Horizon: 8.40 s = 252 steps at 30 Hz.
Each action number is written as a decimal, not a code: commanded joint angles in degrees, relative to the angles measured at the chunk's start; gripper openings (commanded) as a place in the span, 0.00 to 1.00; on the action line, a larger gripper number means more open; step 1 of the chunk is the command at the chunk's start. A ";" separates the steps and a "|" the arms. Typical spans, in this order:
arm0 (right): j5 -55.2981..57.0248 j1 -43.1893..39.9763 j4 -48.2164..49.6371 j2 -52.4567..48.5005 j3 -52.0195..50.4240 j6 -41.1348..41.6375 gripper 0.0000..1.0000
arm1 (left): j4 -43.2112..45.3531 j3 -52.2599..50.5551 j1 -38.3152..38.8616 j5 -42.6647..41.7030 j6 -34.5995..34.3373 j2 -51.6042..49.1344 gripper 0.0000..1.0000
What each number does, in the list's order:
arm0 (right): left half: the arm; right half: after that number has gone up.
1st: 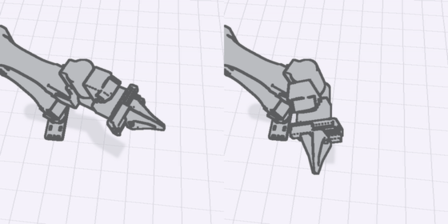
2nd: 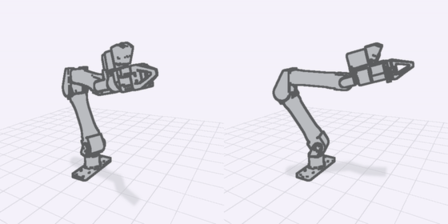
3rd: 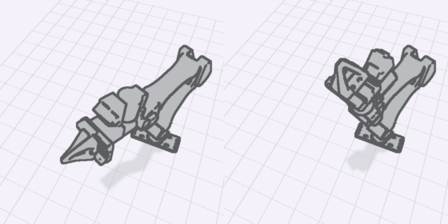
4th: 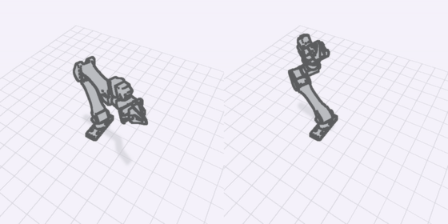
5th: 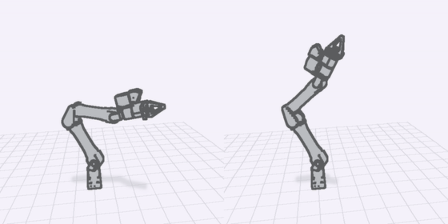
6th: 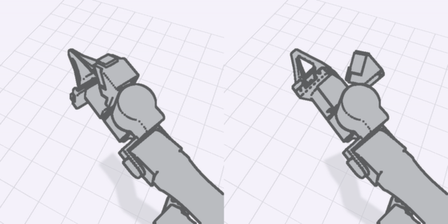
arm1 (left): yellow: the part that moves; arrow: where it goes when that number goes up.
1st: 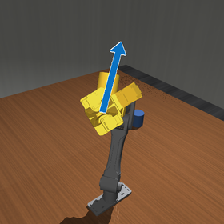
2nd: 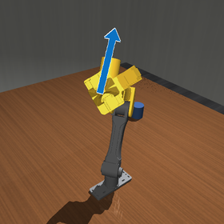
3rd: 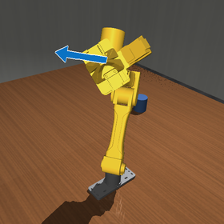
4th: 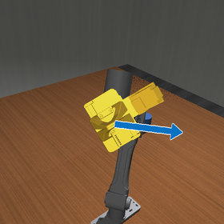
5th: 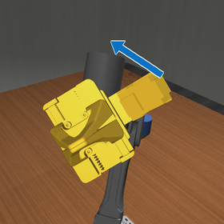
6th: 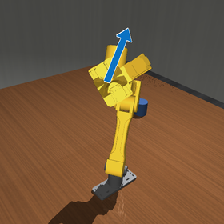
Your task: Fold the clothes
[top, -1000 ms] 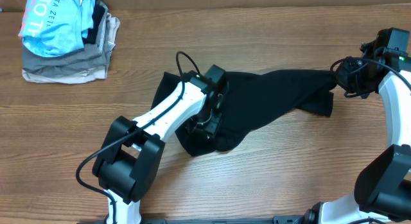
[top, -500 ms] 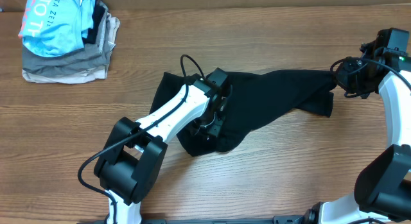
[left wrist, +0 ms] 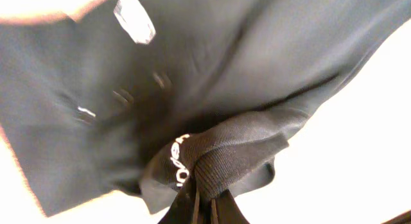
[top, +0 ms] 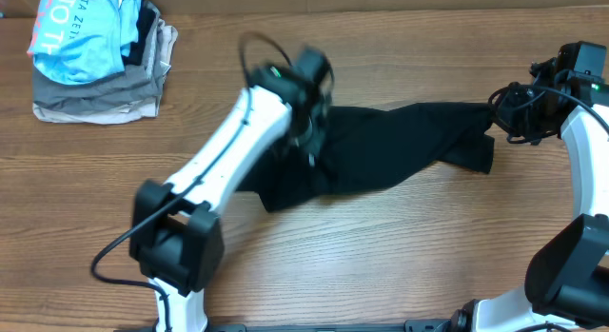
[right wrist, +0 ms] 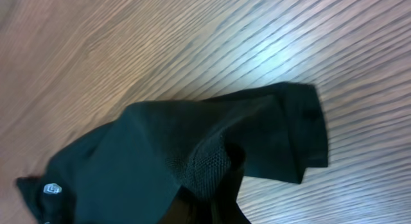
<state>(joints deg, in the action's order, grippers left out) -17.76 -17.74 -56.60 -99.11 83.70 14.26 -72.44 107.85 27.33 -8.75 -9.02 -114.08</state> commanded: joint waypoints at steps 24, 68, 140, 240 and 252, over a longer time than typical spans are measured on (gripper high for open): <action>4.87 -3.19 -21.66 26.62 21.03 -7.28 0.04 | -24.33 59.58 -27.15 6.12 1.31 3.10 0.04; 4.59 -1.44 -26.47 -2.21 34.23 -10.05 0.04 | -15.91 56.43 -35.34 7.21 4.39 -8.46 0.04; 1.92 1.09 -4.42 -25.09 19.71 -7.23 0.55 | -11.39 55.60 -23.15 7.80 8.15 -41.70 1.00; 1.42 -0.22 5.79 20.00 -20.37 1.86 0.68 | 18.67 -42.84 -1.51 4.42 0.83 5.14 0.04; 2.36 3.98 12.72 3.80 -20.37 2.51 0.67 | -3.48 -17.53 -6.03 5.20 3.93 5.35 0.04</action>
<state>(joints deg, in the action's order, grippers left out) -16.10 -15.40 -44.91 -92.95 63.42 16.34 -73.84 85.69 21.65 -4.29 -6.15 -108.92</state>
